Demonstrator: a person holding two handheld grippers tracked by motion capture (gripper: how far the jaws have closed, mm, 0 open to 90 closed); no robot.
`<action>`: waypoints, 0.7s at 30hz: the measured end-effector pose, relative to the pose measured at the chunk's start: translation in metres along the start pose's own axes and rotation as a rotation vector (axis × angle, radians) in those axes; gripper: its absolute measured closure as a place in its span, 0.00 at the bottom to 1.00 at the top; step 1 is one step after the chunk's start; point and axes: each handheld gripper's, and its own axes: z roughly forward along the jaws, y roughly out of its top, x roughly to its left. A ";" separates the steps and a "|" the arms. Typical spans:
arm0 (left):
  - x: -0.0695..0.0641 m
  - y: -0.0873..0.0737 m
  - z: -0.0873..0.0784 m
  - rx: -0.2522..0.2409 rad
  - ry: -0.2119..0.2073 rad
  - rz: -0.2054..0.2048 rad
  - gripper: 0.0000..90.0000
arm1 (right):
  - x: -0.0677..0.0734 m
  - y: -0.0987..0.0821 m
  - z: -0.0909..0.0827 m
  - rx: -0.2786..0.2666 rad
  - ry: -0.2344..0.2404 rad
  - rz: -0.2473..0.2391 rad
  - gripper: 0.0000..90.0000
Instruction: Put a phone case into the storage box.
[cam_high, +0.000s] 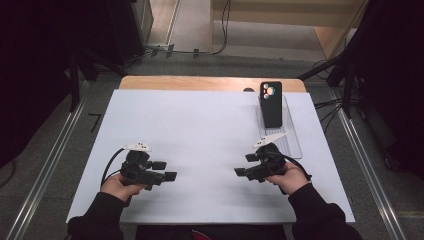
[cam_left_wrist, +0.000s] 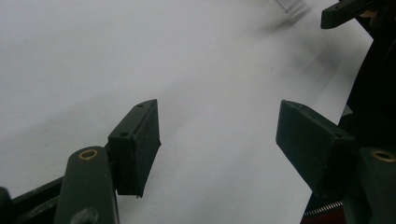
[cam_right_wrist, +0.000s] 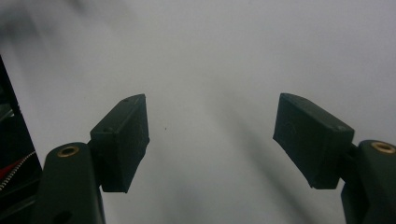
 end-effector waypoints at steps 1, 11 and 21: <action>0.000 0.000 0.000 0.002 0.000 0.004 0.33 | 0.000 -0.002 -0.001 0.004 0.002 0.004 0.27; -0.001 -0.002 0.001 0.009 -0.004 0.001 0.33 | 0.000 -0.021 -0.011 0.005 -0.001 0.000 0.27; -0.002 -0.004 0.001 0.009 -0.004 0.002 0.33 | -0.006 -0.035 -0.025 -0.003 -0.015 0.021 0.26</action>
